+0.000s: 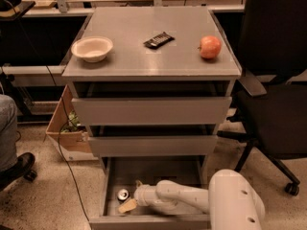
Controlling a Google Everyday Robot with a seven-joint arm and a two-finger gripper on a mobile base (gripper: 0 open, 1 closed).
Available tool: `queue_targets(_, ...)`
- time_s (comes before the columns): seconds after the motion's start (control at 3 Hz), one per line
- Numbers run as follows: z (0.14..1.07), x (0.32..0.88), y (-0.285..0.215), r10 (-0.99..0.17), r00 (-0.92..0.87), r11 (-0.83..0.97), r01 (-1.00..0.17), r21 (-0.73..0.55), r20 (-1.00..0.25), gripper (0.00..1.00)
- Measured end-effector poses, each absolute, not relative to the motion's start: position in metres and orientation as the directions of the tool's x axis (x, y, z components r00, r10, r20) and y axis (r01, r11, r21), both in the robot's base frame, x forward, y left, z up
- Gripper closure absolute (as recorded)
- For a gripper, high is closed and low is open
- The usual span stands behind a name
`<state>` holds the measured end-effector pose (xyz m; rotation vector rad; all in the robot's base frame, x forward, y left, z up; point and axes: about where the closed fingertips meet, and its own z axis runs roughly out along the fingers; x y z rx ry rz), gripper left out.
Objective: Pick pepsi can from bottom drawer and place on counter
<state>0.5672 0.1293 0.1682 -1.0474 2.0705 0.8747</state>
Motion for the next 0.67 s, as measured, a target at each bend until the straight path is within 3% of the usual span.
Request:
queue_targets(0.33, 0.1601, 0.5679, 0.1424, -0.392, -0.480, 0.453, -0.843, 0.290, -0.785, 0.18)
queue_targets(0.67, 0.1664, 0.5705, 0.1476, -0.364, -0.485, 0.458, -0.837, 0.301, -0.795, 0.50)
